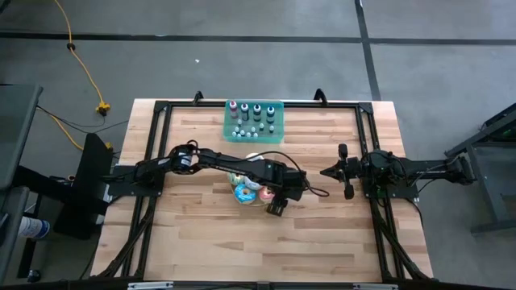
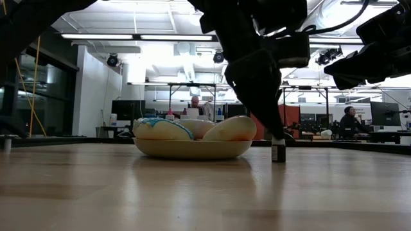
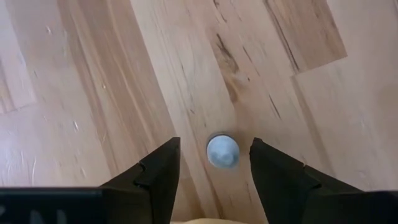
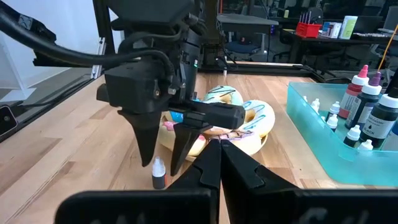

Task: Pick & Place food coloring
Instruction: Put the small red food coloring bottle into the green container

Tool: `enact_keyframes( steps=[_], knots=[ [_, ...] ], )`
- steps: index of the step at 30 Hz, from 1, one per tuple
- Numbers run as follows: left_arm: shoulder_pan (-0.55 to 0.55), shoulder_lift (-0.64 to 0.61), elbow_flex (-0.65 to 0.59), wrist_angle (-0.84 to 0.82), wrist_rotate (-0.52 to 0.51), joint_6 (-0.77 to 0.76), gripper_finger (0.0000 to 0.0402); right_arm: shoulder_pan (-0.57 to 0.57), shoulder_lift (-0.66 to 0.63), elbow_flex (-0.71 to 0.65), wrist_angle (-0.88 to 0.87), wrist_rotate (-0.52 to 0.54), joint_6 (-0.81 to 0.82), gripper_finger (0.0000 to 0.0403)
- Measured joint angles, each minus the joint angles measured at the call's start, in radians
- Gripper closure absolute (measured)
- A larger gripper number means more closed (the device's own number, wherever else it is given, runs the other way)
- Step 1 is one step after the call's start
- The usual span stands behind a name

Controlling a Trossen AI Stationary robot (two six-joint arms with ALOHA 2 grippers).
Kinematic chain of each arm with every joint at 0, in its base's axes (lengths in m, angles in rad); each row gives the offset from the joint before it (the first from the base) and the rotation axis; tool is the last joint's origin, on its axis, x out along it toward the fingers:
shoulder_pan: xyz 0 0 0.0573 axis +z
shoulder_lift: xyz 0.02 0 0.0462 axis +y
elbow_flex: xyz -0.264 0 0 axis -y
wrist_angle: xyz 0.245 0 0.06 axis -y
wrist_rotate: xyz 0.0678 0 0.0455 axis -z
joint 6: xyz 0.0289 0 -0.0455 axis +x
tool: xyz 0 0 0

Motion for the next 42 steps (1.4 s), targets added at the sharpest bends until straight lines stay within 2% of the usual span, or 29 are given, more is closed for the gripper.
enact_keyframes(
  steps=[35,38,42],
  knots=[
    [-0.006,0.015,0.000,0.012,-0.026,0.001,0.0220,0.000,0.000,0.000,0.000,0.000,0.000,0.0402],
    [-0.006,0.015,0.000,0.009,-0.026,0.001,0.0230,0.000,0.000,0.000,0.000,0.000,0.000,0.0402],
    [-0.006,0.015,0.000,0.008,-0.026,0.001,0.0265,0.000,0.000,0.000,0.000,0.000,0.000,0.0402]
  ],
)
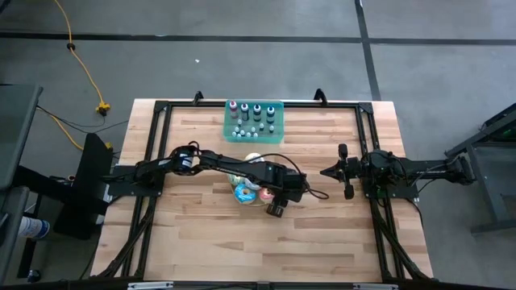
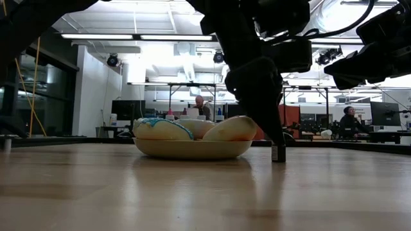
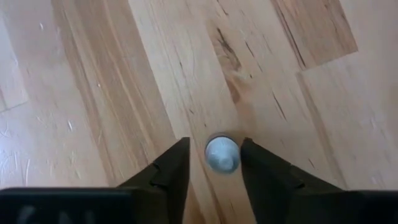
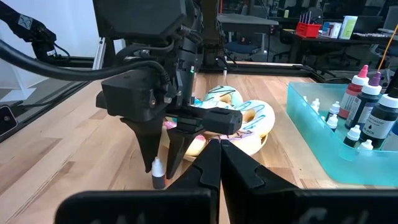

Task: Pick & Place food coloring
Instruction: Put the small red food coloring bottle into the green container

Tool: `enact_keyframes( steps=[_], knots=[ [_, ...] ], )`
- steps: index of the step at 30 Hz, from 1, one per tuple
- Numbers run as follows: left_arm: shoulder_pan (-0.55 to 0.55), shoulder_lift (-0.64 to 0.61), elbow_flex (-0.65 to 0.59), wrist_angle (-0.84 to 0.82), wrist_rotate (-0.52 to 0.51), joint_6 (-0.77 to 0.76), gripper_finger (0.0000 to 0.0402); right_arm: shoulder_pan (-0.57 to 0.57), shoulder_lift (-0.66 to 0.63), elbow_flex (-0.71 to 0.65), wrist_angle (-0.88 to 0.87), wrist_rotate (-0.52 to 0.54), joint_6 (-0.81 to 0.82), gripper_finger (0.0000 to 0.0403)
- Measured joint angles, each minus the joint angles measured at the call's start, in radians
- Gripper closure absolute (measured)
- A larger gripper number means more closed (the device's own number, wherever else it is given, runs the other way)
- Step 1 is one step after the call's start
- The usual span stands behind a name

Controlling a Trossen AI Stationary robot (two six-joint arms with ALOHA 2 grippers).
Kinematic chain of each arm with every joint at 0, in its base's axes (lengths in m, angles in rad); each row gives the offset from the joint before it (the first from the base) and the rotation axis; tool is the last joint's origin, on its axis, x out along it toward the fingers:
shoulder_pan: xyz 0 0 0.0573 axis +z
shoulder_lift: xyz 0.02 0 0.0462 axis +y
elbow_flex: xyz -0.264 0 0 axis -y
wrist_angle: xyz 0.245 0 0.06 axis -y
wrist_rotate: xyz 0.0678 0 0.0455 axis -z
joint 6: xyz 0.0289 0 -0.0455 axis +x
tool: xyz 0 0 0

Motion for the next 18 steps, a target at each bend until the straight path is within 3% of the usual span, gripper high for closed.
enact_keyframes(
  steps=[10,18],
  knots=[
    [0.000,-0.002,0.000,-0.007,0.000,0.000,0.0361,0.000,0.000,0.000,0.000,0.000,0.000,0.0402],
    [0.000,-0.004,0.003,-0.016,-0.005,-0.001,0.0369,0.000,0.000,0.000,0.000,0.000,0.000,0.0402]
  ],
)
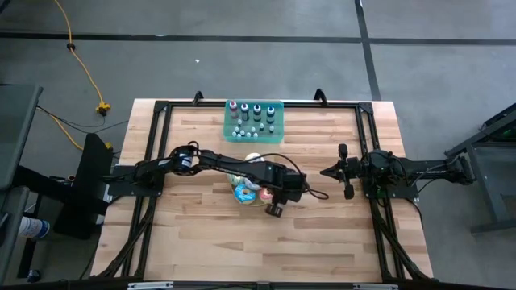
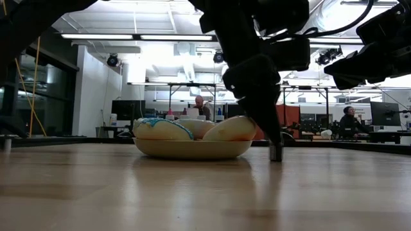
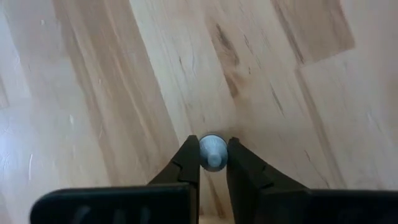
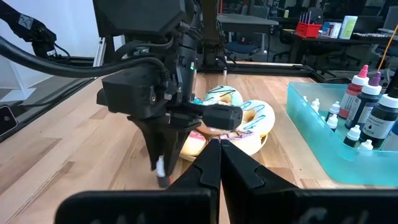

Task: Pick & Place food coloring
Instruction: Put the small red food coloring bottle into the green container

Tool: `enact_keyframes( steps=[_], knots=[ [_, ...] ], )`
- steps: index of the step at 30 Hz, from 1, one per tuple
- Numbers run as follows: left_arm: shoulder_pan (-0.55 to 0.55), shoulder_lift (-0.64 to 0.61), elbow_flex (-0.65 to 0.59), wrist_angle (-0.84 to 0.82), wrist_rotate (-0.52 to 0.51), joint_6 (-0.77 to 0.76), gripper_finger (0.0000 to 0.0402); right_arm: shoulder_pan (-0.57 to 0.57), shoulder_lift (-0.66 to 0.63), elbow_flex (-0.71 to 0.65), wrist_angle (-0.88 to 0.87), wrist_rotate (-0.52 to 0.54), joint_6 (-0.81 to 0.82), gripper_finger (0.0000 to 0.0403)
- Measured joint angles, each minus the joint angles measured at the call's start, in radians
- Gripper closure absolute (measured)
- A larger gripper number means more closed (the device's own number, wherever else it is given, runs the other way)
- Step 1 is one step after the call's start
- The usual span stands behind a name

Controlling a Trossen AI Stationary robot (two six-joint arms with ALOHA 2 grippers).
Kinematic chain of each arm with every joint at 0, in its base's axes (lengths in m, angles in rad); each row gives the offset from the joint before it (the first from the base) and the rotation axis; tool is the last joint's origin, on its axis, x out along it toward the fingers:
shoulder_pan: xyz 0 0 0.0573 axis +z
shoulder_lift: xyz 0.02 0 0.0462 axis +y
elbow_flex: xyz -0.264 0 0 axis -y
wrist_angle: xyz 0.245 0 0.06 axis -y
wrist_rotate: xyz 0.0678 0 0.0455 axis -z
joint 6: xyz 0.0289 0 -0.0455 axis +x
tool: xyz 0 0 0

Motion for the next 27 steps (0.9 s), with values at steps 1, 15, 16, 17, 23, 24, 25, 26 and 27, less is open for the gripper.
enact_keyframes(
  steps=[1,15,16,17,23,24,25,26,27],
  knots=[
    [0.000,-0.002,0.006,-0.019,-0.002,0.000,0.0369,0.000,0.000,0.000,0.000,0.000,0.000,0.0402],
    [0.051,-0.006,0.297,-0.282,-0.025,-0.080,0.0372,0.000,0.000,0.000,0.000,0.000,0.000,0.0402],
    [0.061,-0.006,0.320,-0.300,-0.027,-0.098,0.0372,0.000,0.000,0.000,0.000,0.000,0.000,0.0402],
    [0.071,-0.007,0.336,-0.315,-0.029,-0.120,0.0372,0.000,0.000,0.000,0.000,0.000,0.000,0.0402],
    [0.132,-0.056,0.323,-0.367,-0.046,-0.337,0.0372,0.000,0.000,0.000,0.000,0.000,0.000,0.0402],
    [0.143,-0.062,0.323,-0.380,-0.054,-0.366,0.0372,0.000,0.000,0.000,0.000,0.000,0.000,0.0402],
    [0.154,-0.067,0.324,-0.376,-0.066,-0.394,0.0372,0.000,0.000,0.000,0.000,0.000,0.000,0.0402],
    [0.166,-0.074,0.324,-0.377,-0.078,-0.423,0.0372,0.000,0.000,0.000,0.000,0.000,0.000,0.0402],
    [0.177,-0.079,0.323,-0.391,-0.089,-0.451,0.0372,0.000,0.000,0.000,0.000,0.000,0.000,0.0402]
  ],
)
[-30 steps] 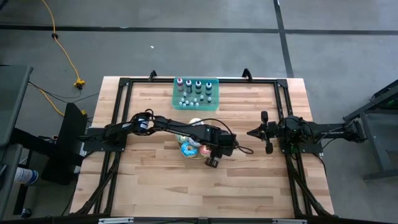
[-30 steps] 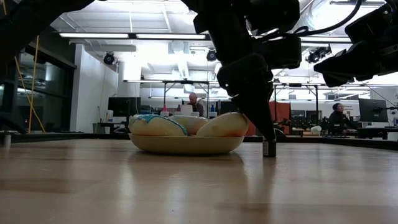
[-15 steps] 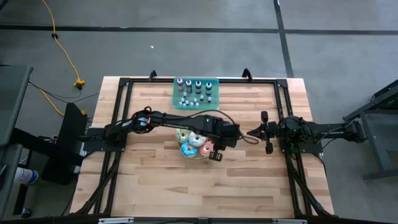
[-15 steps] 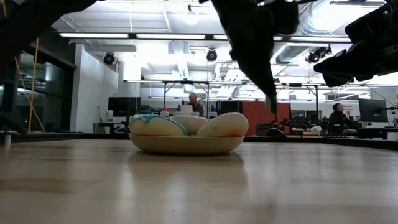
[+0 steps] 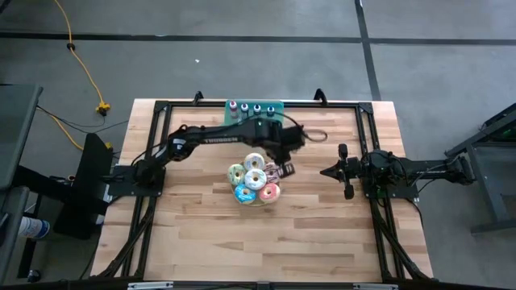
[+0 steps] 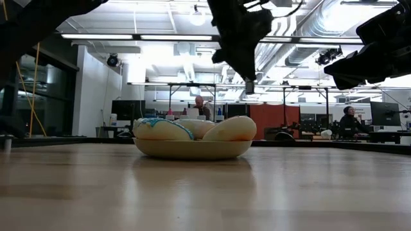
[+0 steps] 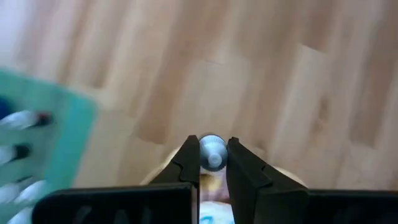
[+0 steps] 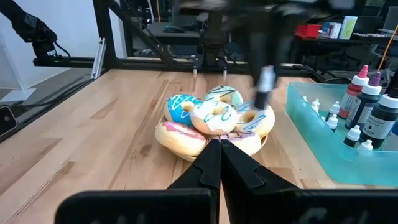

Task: Pick & Place food coloring
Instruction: Put the small red food coloring bottle into the green container

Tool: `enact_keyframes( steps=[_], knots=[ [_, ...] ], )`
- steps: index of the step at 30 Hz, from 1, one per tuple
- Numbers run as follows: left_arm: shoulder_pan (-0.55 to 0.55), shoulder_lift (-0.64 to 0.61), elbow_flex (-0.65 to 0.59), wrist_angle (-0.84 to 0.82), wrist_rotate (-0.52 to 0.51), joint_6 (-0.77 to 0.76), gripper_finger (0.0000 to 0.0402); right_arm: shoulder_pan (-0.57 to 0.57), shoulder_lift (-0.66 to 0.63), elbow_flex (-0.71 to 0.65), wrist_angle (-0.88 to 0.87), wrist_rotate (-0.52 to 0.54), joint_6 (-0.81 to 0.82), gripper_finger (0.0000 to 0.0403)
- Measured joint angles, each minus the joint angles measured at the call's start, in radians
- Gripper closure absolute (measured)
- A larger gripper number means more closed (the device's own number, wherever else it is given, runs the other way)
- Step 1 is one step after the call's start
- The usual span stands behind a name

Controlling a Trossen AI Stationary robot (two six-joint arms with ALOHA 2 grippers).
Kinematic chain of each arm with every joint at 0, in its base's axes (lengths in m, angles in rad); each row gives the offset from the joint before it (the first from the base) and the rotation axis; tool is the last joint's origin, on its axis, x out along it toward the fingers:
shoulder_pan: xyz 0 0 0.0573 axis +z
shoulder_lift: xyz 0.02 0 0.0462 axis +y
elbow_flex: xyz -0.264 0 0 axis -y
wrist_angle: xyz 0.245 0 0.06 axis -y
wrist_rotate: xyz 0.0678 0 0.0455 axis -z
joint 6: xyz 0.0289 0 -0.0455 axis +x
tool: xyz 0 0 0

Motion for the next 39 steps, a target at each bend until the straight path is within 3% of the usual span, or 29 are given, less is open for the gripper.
enact_keyframes(
  steps=[13,22,39],
  knots=[
    [0.141,-0.015,-0.024,-0.002,-0.111,-0.263,0.0372,0.000,-0.001,0.000,-0.001,0.000,0.000,0.0402],
    [0.224,-0.015,-0.175,0.074,-0.185,-0.398,0.0372,0.000,-0.001,0.000,0.000,0.000,0.000,0.0402],
    [0.243,-0.014,-0.386,0.259,-0.292,-0.527,0.0372,0.000,-0.001,0.000,0.000,0.000,0.000,0.0402]
  ],
)
